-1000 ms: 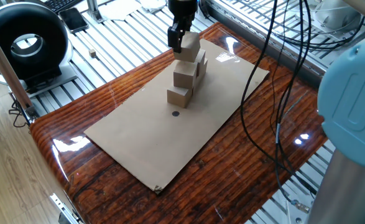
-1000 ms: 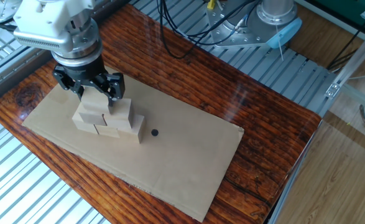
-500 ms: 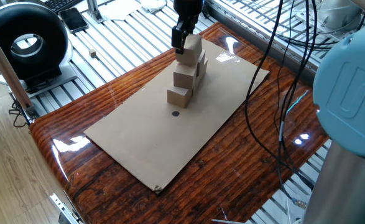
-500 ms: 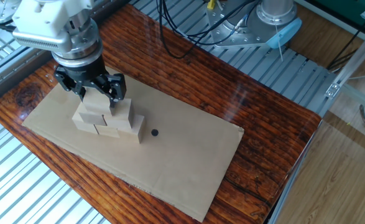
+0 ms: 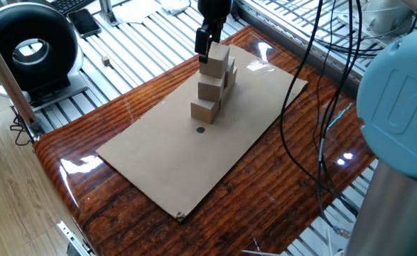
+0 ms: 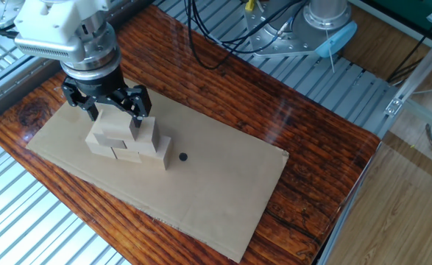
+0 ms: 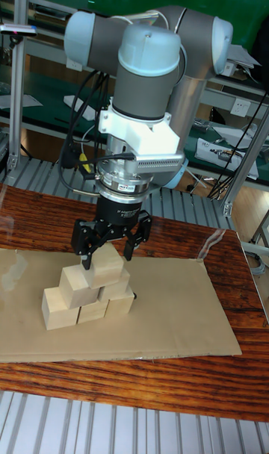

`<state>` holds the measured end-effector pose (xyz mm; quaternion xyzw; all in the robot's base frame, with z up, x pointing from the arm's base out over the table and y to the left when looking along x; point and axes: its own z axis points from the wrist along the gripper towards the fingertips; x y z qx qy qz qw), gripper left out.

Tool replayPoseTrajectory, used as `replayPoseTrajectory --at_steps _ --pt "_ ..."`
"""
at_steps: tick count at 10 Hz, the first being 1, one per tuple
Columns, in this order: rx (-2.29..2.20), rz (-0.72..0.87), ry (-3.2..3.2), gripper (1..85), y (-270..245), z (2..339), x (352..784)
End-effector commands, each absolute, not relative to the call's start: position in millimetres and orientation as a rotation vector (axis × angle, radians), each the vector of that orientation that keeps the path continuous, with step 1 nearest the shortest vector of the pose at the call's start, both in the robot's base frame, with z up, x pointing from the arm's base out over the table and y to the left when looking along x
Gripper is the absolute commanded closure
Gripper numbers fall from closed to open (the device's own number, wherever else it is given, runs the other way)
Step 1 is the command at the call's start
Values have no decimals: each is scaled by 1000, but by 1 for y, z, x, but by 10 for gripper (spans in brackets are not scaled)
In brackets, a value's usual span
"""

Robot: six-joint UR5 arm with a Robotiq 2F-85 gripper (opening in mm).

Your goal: Stack the blocks into a pyramid shape

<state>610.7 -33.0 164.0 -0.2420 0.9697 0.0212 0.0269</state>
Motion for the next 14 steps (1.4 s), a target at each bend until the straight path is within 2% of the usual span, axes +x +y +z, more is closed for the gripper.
replayPoseTrajectory --at_steps 1,3,8,11,13,14 --pt "-751 89 2983 47 -31 165 613" --pt "-761 84 2982 20 -34 169 612" --pt "-700 94 3011 27 -31 187 607" --pt "-650 23 3031 203 -27 194 610" --pt "-683 -26 3020 380 -30 194 615" --pt "-674 -39 3023 503 -30 196 615"
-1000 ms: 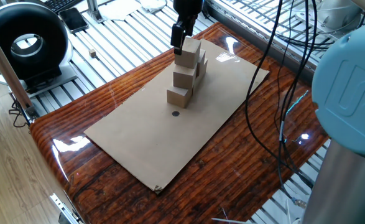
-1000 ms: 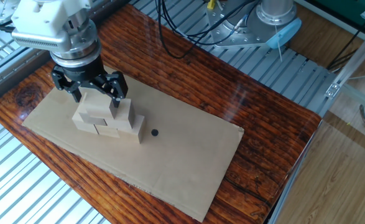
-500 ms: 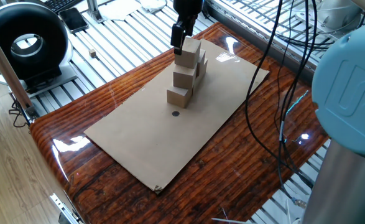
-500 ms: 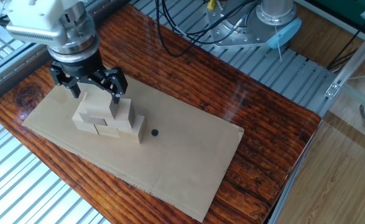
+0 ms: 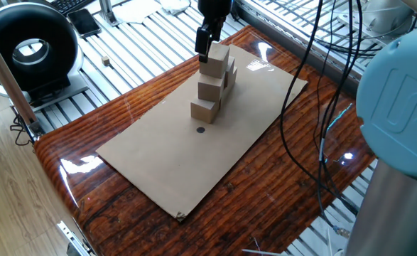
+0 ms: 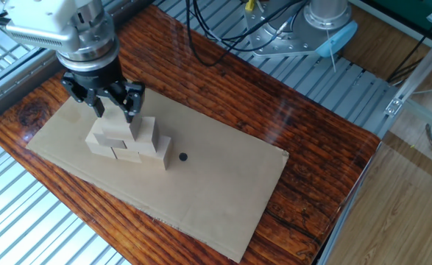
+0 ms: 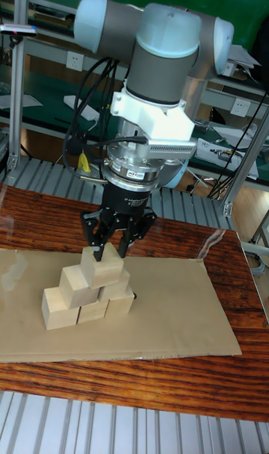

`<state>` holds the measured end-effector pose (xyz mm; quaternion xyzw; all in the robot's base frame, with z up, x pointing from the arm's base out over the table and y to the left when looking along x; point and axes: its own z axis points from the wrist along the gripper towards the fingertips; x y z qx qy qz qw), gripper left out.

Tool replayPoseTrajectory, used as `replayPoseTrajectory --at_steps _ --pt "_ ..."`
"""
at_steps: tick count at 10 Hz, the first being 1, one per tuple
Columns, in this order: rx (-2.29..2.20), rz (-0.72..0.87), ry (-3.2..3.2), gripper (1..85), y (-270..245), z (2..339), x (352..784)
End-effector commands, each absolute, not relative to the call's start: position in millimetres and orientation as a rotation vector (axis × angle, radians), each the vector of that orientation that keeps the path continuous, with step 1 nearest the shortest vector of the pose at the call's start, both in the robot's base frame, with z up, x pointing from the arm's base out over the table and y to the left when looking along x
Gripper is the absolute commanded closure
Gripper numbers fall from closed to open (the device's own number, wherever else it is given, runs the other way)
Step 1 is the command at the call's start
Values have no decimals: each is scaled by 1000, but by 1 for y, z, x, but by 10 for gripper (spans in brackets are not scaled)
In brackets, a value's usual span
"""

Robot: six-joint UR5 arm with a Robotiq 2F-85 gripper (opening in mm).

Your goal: Stack the blocks into a pyramid shape

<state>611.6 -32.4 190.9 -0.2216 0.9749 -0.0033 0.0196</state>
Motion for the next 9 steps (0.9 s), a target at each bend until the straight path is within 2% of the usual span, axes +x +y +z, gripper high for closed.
replayPoseTrajectory --at_steps 1,2,3,6,9 --pt "-647 -64 3032 647 -29 198 615" --pt "-630 -122 3034 813 -34 199 616" --pt "-637 -128 3028 847 -35 200 617" --pt "-673 -176 2983 847 -44 202 625" --pt "-677 -124 2983 847 -34 199 628"
